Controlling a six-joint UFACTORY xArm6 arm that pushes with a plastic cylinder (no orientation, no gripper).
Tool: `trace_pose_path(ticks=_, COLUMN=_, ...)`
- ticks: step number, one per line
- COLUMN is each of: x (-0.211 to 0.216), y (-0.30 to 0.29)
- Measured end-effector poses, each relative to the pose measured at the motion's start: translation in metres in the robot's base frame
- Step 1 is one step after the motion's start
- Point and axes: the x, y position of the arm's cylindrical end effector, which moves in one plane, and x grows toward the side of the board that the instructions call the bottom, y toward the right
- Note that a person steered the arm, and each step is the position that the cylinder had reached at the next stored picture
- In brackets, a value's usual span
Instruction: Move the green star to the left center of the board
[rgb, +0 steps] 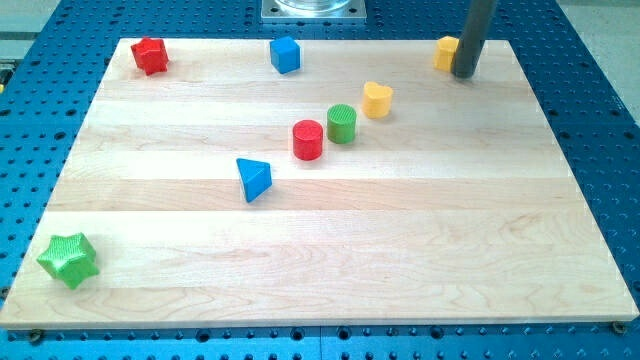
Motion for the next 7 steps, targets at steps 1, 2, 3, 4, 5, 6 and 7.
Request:
trace_pose_path(ticks=1, x=0.024, y=-0.001)
trace_pose_path(ticks=2, x=0.024, y=0.001)
trace_pose_path(ticks=3, x=0.025, y=-0.002)
trace_pose_path(ticks=4, x=0.032, y=-0.026)
trace_pose_path(ticks=5, x=0.057, y=-0.032)
trace_pose_path(ticks=6, x=0.09, y=-0.08)
trace_pose_path(ticks=7, x=0.127, y=-0.115)
